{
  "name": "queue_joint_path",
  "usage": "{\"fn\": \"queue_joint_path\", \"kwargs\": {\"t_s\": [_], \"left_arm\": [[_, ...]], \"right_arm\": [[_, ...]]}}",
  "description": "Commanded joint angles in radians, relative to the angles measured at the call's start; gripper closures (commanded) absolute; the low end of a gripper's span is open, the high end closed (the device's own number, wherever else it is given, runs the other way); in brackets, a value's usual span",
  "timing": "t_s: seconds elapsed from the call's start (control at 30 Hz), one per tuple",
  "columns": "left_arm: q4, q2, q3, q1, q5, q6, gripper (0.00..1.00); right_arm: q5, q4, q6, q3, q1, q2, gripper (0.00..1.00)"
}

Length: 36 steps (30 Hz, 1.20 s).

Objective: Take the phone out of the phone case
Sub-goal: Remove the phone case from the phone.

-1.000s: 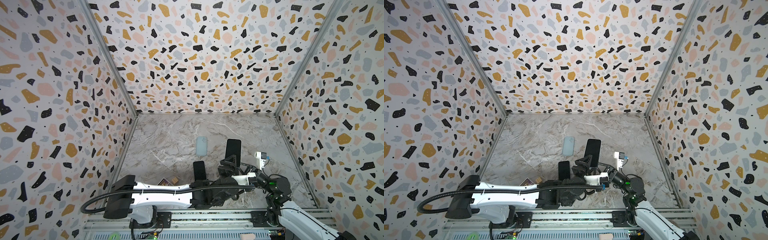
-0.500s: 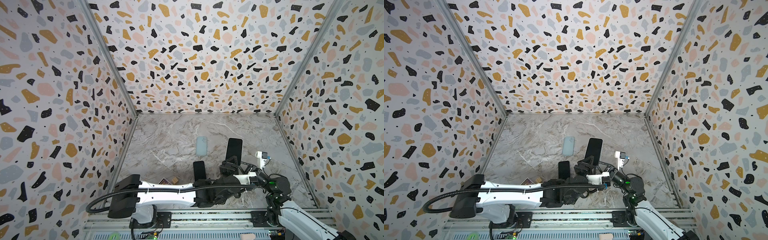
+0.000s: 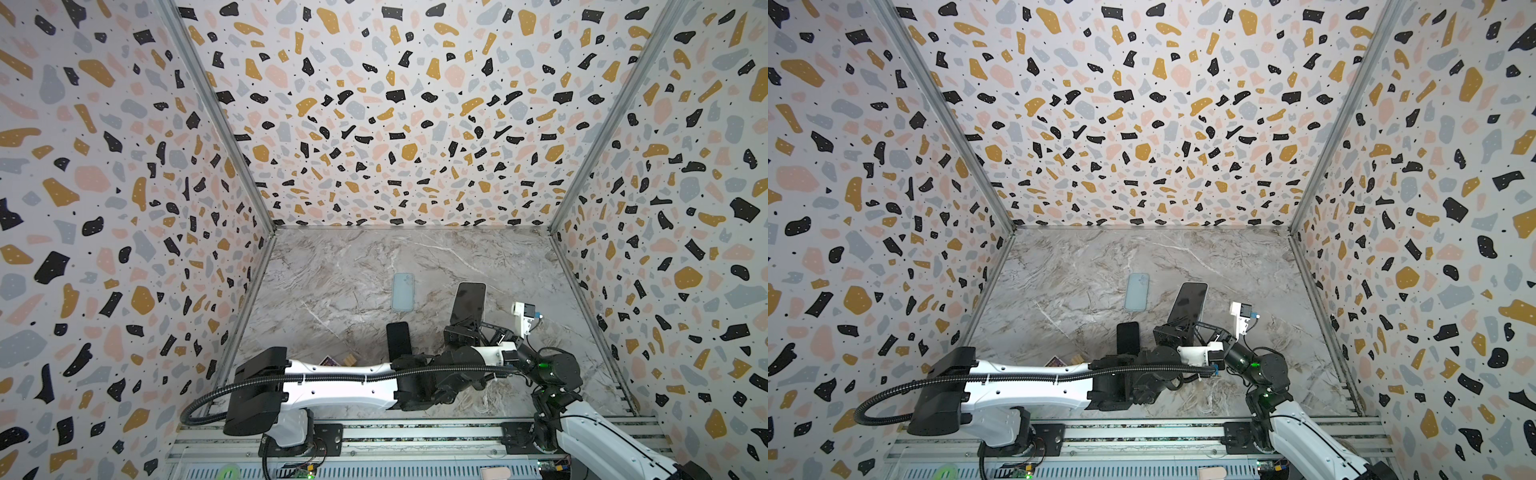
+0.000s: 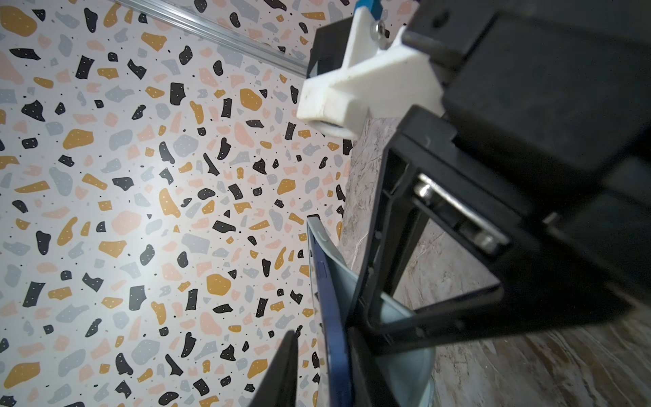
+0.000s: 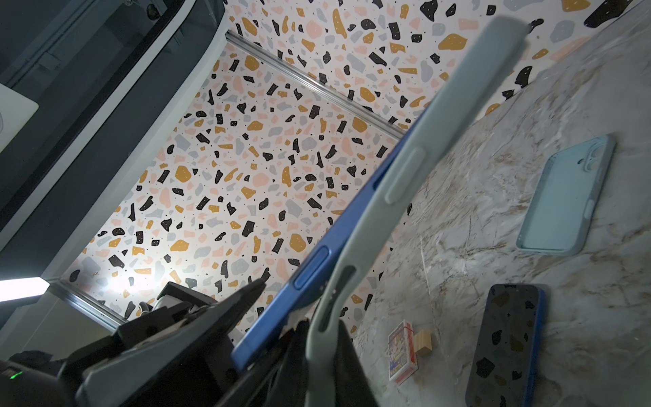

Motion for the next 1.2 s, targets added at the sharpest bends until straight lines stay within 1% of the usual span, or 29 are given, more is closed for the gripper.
{"fn": "queue_joint_path", "kwargs": {"t_s": [0.0,0.03,0.13,0.23,0.33,0.57,0.77,0.87,0.97,1.07,1.17], "left_arm": [[0.071,0.011,0.019,0.014,0.001,0.002,0.86],[0.074,0.012,0.019,0.014,-0.006,-0.004,0.91],[0.098,0.011,0.007,0.014,-0.033,-0.021,1.0],[0.134,0.005,-0.012,0.014,-0.074,-0.032,1.0],[0.137,-0.01,-0.029,0.013,-0.081,-0.063,1.0],[0.165,-0.035,-0.074,0.012,-0.098,-0.098,1.0],[0.183,-0.066,-0.109,0.011,-0.101,-0.111,1.0],[0.189,-0.084,-0.126,0.009,-0.108,-0.113,1.0],[0.172,-0.097,-0.131,0.003,-0.112,-0.119,1.0],[0.149,-0.106,-0.132,-0.006,-0.119,-0.132,1.0],[0.126,-0.114,-0.138,-0.018,-0.125,-0.155,1.0]], "right_arm": [[-0.055,0.089,-0.009,0.02,0.012,-0.035,1.0],[-0.051,0.078,-0.007,0.021,0.012,-0.039,1.0],[-0.034,0.021,-0.003,0.031,0.012,-0.05,1.0],[-0.002,-0.084,-0.004,0.053,0.012,-0.066,1.0],[0.02,-0.195,-0.015,0.082,0.01,-0.073,1.0],[0.045,-0.282,-0.01,0.115,0.004,-0.017,1.0],[0.099,-0.383,-0.016,0.153,-0.002,0.016,1.0],[0.134,-0.467,-0.015,0.172,-0.019,0.02,1.0],[0.164,-0.563,-0.006,0.188,-0.059,0.035,1.0],[0.151,-0.598,-0.018,0.215,-0.102,0.093,1.0],[0.132,-0.616,-0.05,0.261,-0.133,0.182,1.0]]}}
